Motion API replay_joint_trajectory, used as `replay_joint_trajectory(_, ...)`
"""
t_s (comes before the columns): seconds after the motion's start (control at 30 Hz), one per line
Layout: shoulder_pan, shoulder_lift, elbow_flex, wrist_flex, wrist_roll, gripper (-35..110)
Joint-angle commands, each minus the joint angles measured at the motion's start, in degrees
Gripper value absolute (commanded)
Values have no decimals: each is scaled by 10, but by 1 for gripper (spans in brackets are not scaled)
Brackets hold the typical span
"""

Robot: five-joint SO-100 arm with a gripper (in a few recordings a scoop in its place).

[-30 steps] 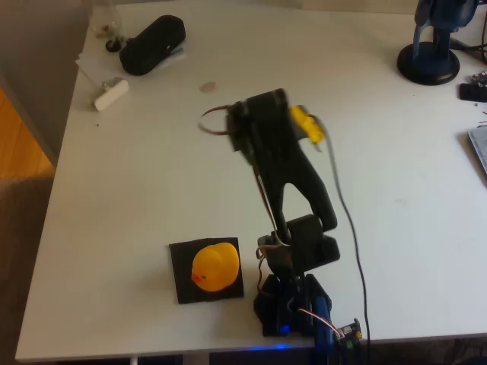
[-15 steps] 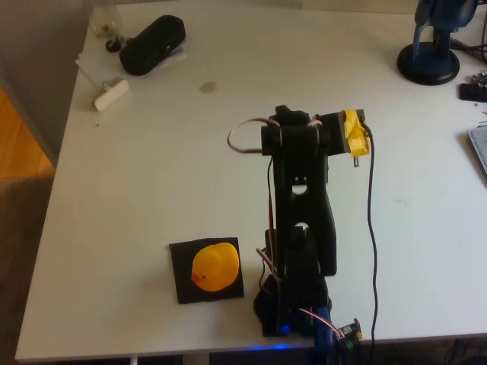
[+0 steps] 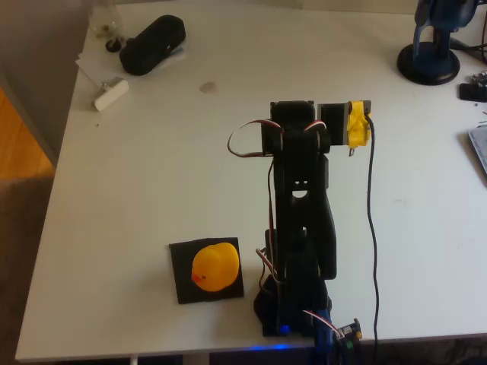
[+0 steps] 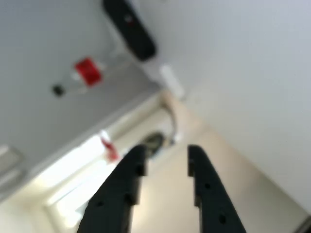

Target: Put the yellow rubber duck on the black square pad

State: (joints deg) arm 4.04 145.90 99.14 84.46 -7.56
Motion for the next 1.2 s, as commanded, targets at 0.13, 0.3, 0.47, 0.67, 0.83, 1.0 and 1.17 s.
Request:
replay_joint_trajectory(0.13,9,83,186,-133,-9,8)
replay_joint_trajectory(0.3,9,230,367,-197,-9,8)
replay_joint_trajectory(0.47,13,348,535,-219,-9,7)
replay_joint_trajectory(0.67,13,473,645,-219,-4,7)
replay_joint_trajectory(0.83,9,468,664,-219,-6,8)
replay_joint_trajectory(1.0,8,468,665,-219,-5,8)
replay_joint_trajectory(1.17,9,468,667,-214,-9,8)
